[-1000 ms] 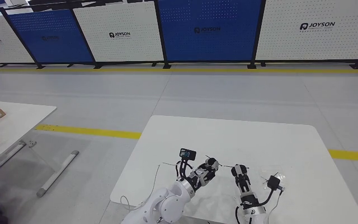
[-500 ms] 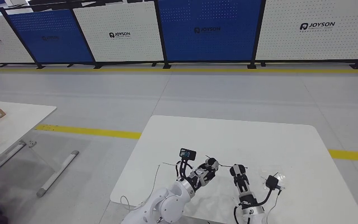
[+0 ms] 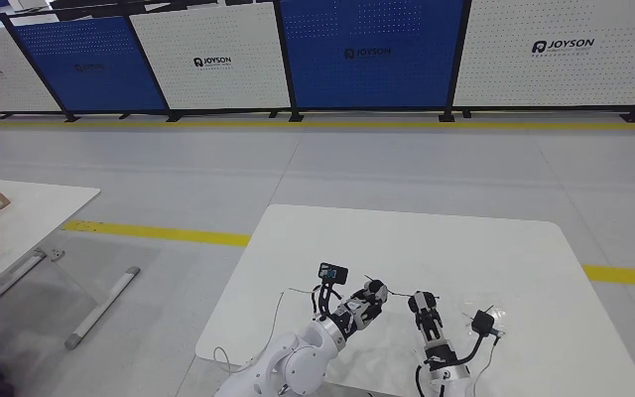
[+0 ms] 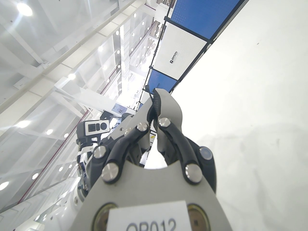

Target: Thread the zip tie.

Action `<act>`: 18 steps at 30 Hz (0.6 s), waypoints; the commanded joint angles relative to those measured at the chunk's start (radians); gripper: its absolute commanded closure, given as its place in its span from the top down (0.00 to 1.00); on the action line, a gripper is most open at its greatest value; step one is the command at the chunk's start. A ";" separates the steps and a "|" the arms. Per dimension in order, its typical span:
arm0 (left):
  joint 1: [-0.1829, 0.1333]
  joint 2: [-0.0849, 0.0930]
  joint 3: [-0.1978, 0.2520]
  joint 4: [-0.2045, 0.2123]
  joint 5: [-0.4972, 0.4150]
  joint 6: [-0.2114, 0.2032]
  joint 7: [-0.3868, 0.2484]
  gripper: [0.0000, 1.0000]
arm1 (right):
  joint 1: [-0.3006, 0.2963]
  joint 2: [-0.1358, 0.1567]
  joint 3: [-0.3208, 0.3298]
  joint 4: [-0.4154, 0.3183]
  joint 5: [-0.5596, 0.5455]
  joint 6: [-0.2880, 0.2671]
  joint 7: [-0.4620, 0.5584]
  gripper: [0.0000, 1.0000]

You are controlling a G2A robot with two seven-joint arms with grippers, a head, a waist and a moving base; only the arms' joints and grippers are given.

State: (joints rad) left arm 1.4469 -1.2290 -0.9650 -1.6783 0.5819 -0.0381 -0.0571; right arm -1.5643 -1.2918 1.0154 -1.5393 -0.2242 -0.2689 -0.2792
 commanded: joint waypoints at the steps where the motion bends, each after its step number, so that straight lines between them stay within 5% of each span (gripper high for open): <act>1: 0.000 0.000 0.000 0.000 0.000 0.000 0.000 0.00 | 0.002 -0.002 -0.001 0.001 -0.003 0.002 0.002 0.00; 18: 0.000 0.000 0.000 0.000 0.000 0.000 0.000 0.00 | 0.008 -0.022 -0.007 0.013 -0.042 0.017 -0.012 0.00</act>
State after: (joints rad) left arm 1.4469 -1.2290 -0.9650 -1.6783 0.5819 -0.0381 -0.0571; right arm -1.5579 -1.3121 1.0119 -1.5288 -0.2594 -0.2547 -0.2853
